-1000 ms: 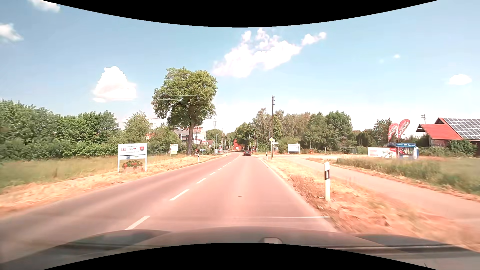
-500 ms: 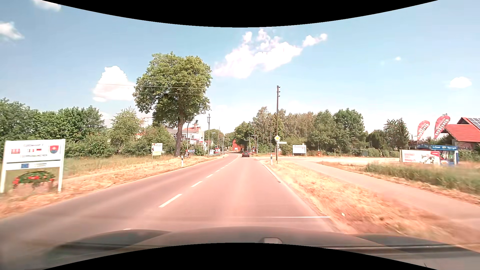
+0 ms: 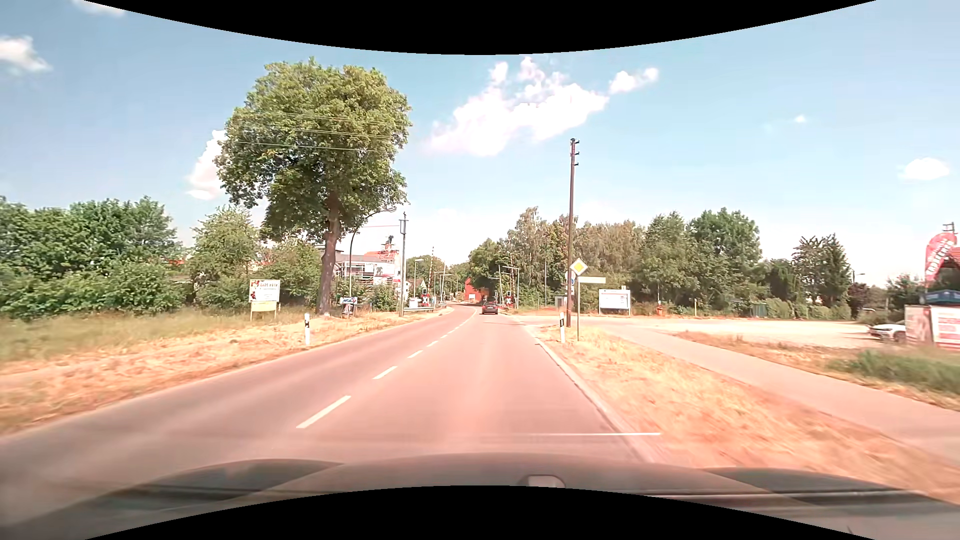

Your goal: Follow the waypoints while adhering to traffic rules and regulations

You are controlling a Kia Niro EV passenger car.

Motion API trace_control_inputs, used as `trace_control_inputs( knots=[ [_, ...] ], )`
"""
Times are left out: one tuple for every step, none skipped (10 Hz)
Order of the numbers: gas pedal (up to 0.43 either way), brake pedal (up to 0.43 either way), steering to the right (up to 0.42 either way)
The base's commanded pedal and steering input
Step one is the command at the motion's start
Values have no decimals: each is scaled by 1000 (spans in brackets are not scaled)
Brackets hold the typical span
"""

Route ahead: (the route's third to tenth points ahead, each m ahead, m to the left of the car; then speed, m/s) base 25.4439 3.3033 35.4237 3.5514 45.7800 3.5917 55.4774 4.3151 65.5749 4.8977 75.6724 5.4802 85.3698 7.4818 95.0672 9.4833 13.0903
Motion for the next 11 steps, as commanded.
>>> trace_control_inputs(
  knots=[
    [67,0,-4],
    [67,0,-4],
    [67,0,-4],
    [67,0,-5],
    [67,0,-5],
    [87,0,-5],
    [87,0,-5],
    [87,0,-5],
    [87,0,-6],
    [87,0,-6],
    [87,0,-6]
  ],
)
